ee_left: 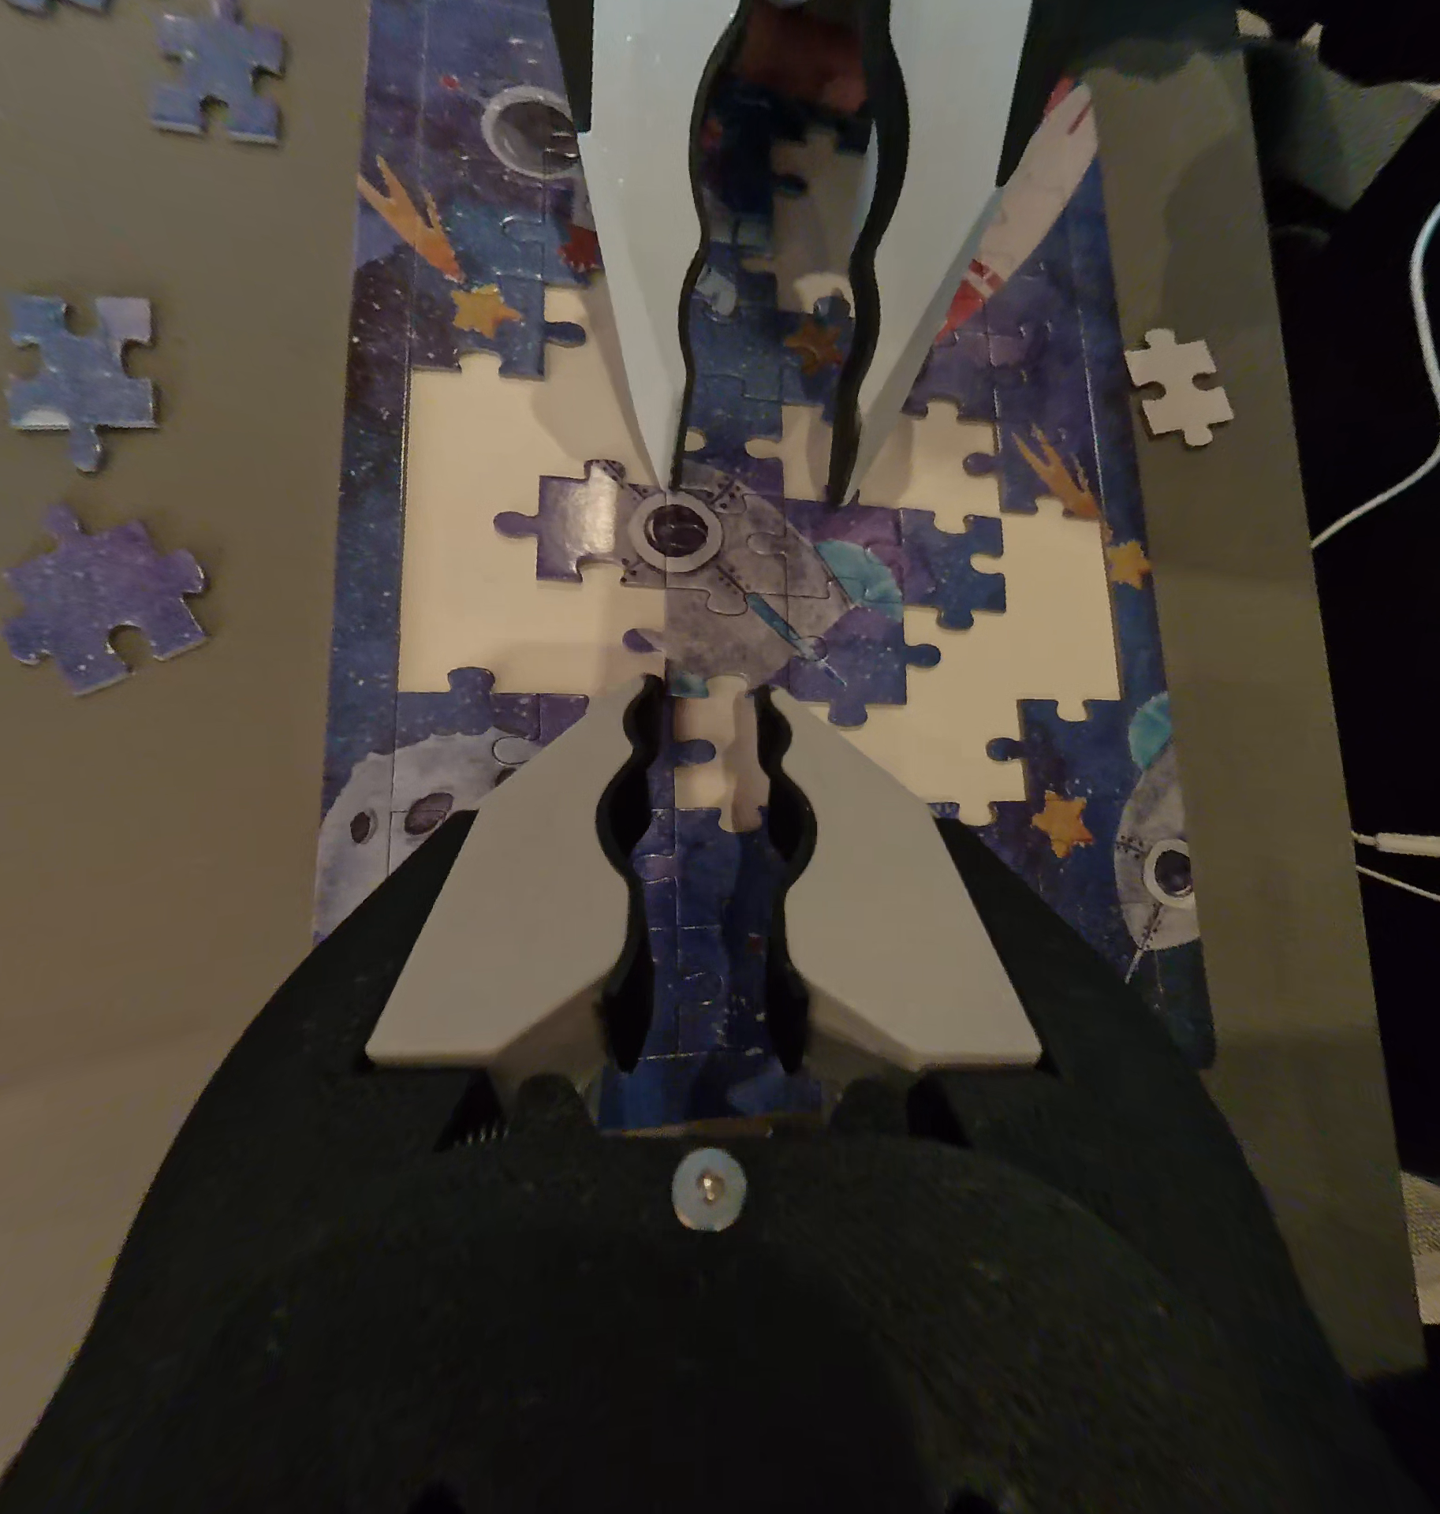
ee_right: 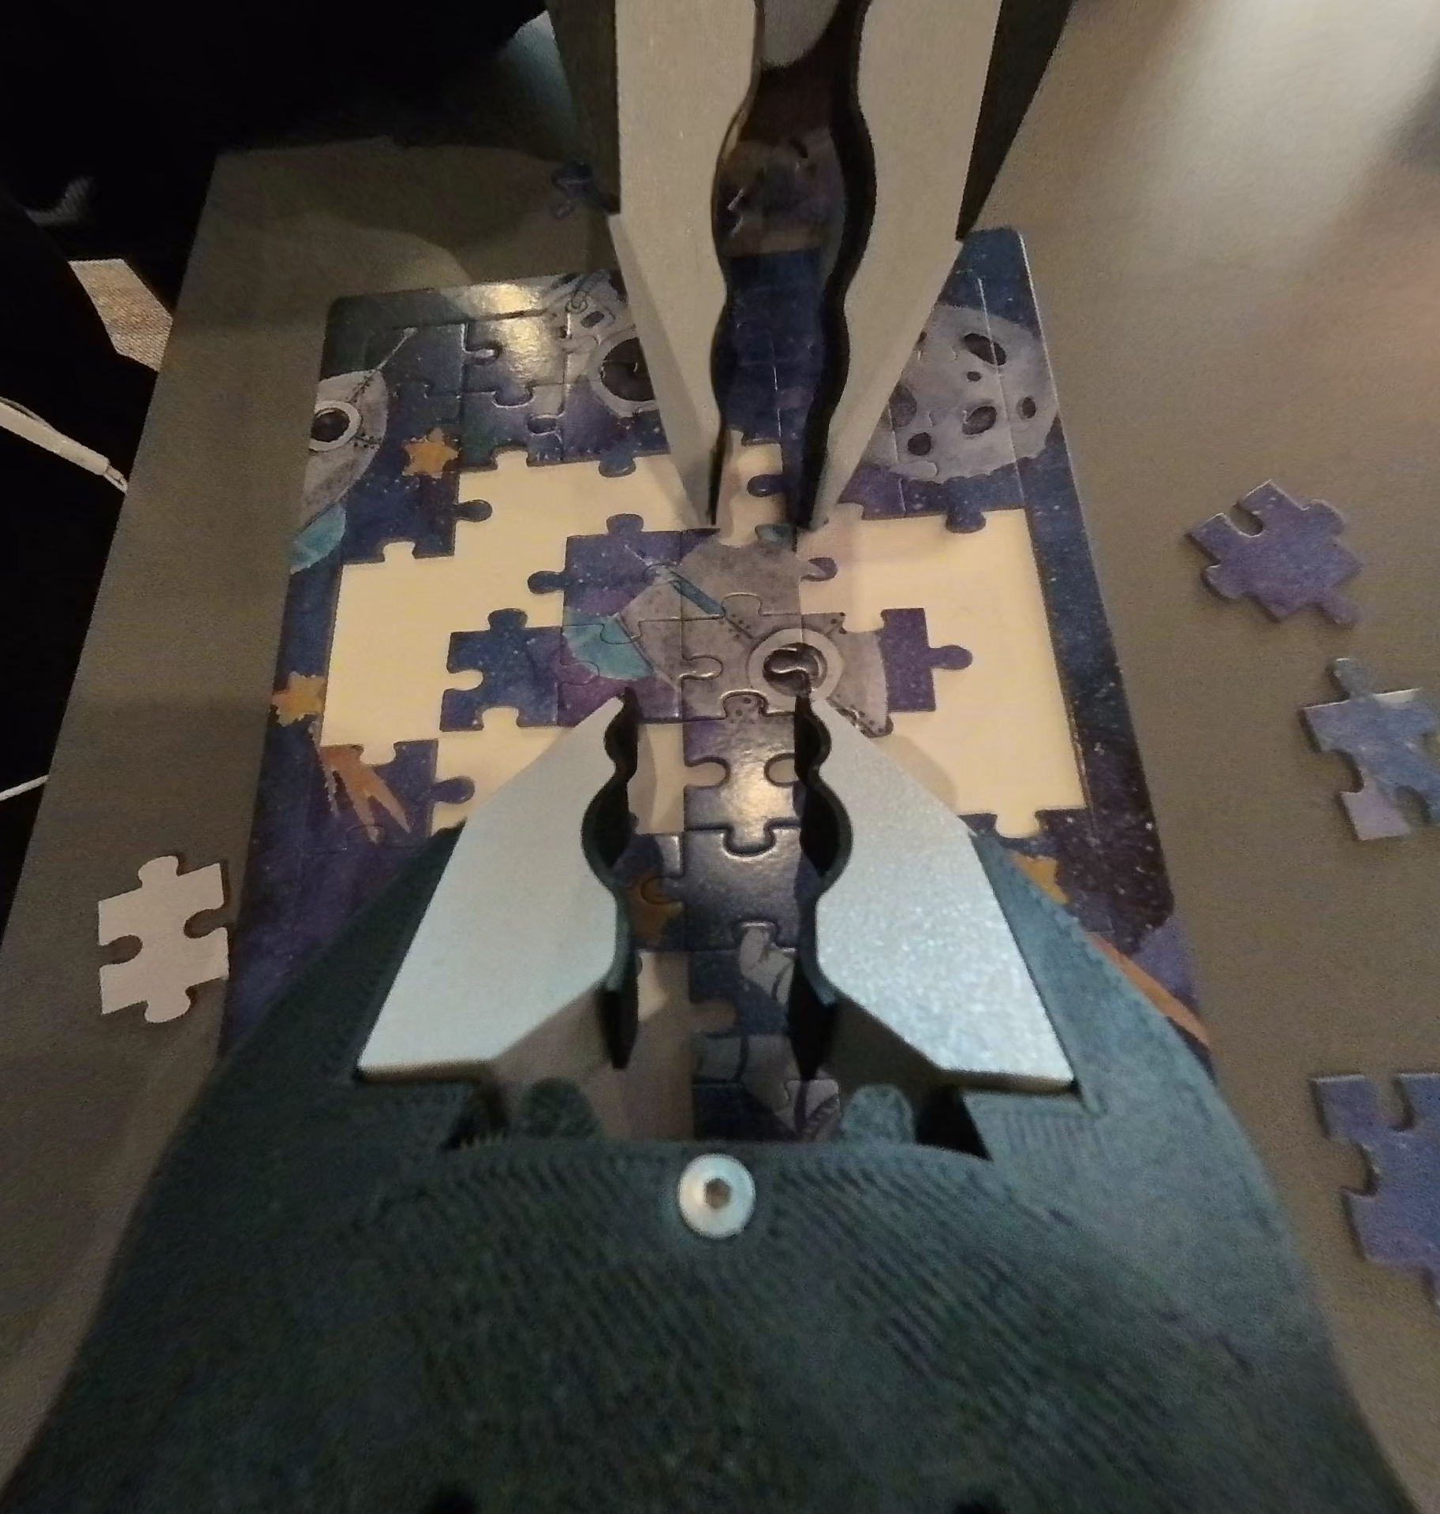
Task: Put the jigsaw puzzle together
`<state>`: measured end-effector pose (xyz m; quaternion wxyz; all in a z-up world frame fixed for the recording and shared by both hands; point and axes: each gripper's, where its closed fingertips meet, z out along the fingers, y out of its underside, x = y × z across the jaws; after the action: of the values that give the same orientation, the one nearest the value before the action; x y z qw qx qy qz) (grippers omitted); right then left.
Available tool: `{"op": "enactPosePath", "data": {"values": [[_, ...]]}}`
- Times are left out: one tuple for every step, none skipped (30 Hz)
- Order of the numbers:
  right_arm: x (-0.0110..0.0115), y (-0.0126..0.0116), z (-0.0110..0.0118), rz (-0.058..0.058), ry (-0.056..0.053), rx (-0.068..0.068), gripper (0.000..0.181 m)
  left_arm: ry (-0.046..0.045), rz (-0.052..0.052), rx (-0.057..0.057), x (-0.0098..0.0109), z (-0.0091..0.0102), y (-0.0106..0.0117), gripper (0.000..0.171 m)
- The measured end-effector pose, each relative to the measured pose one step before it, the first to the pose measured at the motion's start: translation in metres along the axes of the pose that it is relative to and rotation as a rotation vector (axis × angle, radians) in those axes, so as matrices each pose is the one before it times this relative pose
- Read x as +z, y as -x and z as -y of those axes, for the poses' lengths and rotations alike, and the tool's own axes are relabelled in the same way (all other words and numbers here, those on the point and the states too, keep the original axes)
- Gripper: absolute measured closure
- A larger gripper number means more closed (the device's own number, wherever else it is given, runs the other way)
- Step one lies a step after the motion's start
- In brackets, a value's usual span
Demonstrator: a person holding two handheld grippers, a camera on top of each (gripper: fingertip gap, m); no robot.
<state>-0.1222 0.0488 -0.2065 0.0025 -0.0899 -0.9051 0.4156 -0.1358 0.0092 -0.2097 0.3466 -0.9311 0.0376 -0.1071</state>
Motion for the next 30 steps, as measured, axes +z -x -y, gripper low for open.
{"op": "enactPosePath", "data": {"values": [[-0.00001,0.00001,-0.00002,-0.0004,0.0001,-0.0005,0.143,0.00184,0.0039,0.0008,0.00070,0.00001,0.00038,0.151],[0.00006,0.00001,0.00004,-0.0005,0.0001,-0.0006,0.143,0.00080,0.0079,0.0023,0.00053,0.00000,0.00088,0.152],[-0.00001,0.00000,-0.00003,-0.0004,0.0001,-0.0005,0.143,0.00165,0.0072,0.0044,0.00012,-0.00022,0.00087,0.154],[0.00006,0.00006,0.00004,-0.0003,0.0001,-0.0003,0.143,-0.00054,0.0011,0.0001,-0.00001,0.00000,0.00006,0.155],[-0.00006,0.00004,0.00008,0.0001,0.0000,0.0002,0.143,-0.00055,0.0011,-0.0018,0.00002,0.00008,0.00013,0.155],[0.00002,-0.00013,0.00004,0.0002,-0.0001,0.0005,0.143,-0.00119,0.0038,-0.0017,0.00005,0.00002,0.00060,0.156],[0.00001,-0.00010,0.00002,-0.0002,0.0000,0.0003,0.144,-0.00182,0.0019,0.0002,0.00014,0.00011,0.00028,0.157],[-0.00001,-0.00017,-0.00003,-0.0010,0.0002,-0.0003,0.144,-0.00175,-0.0027,-0.0002,0.00022,0.00018,-0.00047,0.157],[-0.00012,-0.00037,-0.00026,-0.0018,0.0004,-0.0012,0.146,-0.00170,-0.0056,-0.0009,0.00024,0.00025,-0.00072,0.158],[-0.00019,-0.00024,-0.00020,-0.0007,0.0005,-0.0015,0.149,-0.00119,-0.0107,-0.0030,0.00016,0.00004,-0.00138,0.158],[-0.00024,-0.00029,-0.00022,-0.0008,0.0003,-0.0005,0.150,-0.00118,-0.0146,-0.0033,0.00022,-0.00003,-0.00193,0.159],[-0.00012,-0.00090,-0.00049,-0.0048,0.0018,0.0016,0.148,-0.00005,-0.0123,-0.0025,0.00018,-0.00011,-0.00143,0.161],[0.00017,-0.00127,-0.00098,-0.0062,0.0047,0.0000,0.148,0.00125,-0.0140,-0.0003,0.00036,-0.00021,-0.00176,0.163],[-0.00004,-0.00036,-0.00060,-0.0021,0.0023,-0.0005,0.148,-0.00177,-0.0059,-0.0008,0.00012,0.00019,-0.00057,0.163],[-0.00010,0.00008,-0.00011,0.0003,0.0002,-0.0007,0.147,0.00000,-0.0014,0.0012,-0.00004,-0.00014,0.00008,0.163],[-0.00010,0.00037,0.00001,0.0011,0.0001,-0.0011,0.147,0.00110,-0.0011,0.0000,-0.00017,-0.00023,-0.00008,0.163],[-0.00041,0.00037,-0.00006,0.0022,-0.0006,-0.0010,0.147,0.00223,0.0015,0.0020,-0.00031,-0.00026,0.00010,0.163],[-0.00104,-0.00039,0.00046,-0.0010,-0.0054,0.0005,0.147,0.00303,0.0039,0.0047,-0.00050,-0.00031,0.00029,0.163],[-0.00195,-0.00097,0.00083,-0.0023,-0.0094,0.0027,0.147,0.00128,0.0071,0.0054,-0.00097,-0.00004,0.00051,0.162],[-0.00281,-0.00157,0.00114,-0.0024,-0.0115,0.0062,0.147,0.00086,0.0109,0.0054,-0.00114,0.00001,0.00120,0.162],[-0.00353,-0.00258,0.00104,-0.0063,-0.0118,0.0084,0.147,0.00166,0.0097,0.0044,-0.00124,-0.00024,0.00118,0.161],[-0.00411,-0.00371,0.00061,-0.0122,-0.0097,0.0073,0.147,0.00336,0.0124,0.0023,-0.00117,-0.00075,0.00188,0.161],[-0.00431,-0.00453,0.00002,-0.0163,-0.0070,0.0055,0.147,0.00110,0.0106,0.0010,-0.00100,-0.00051,0.00185,0.161],[-0.00410,-0.00455,-0.00028,-0.0166,-0.0059,0.0055,0.147,-0.00299,0.0028,-0.0007,-0.00072,0.00006,0.00075,0.160],[-0.00366,-0.00385,-0.00012,-0.0126,-0.0067,0.0063,0.147,-0.00436,-0.0004,-0.0025,-0.00059,0.00047,0.00029,0.159],[-0.00308,-0.00320,0.00006,-0.0092,-0.0065,0.0062,0.147,-0.00180,-0.0003,-0.0018,-0.00037,0.00022,0.00013,0.158],[-0.00263,-0.00272,-0.00015,-0.0084,-0.0045,0.0043,0.147,0.00113,0.0030,0.0008,-0.00049,-0.00019,0.00039,0.158],[-0.00202,-0.00215,-0.00023,-0.0077,-0.0029,0.0019,0.147,0.00193,0.0070,0.0026,-0.00050,-0.00015,0.00078,0.158],[-0.00171,-0.00189,0.00006,-0.0073,-0.0035,0.0007,0.147,0.00160,0.0085,0.0033,-0.00071,-0.00026,0.00079,0.157],[-0.00144,-0.00170,0.00011,-0.0071,-0.0033,0.0006,0.147,-0.00049,0.0082,0.0031,-0.00088,0.00001,0.00088,0.157]]}}
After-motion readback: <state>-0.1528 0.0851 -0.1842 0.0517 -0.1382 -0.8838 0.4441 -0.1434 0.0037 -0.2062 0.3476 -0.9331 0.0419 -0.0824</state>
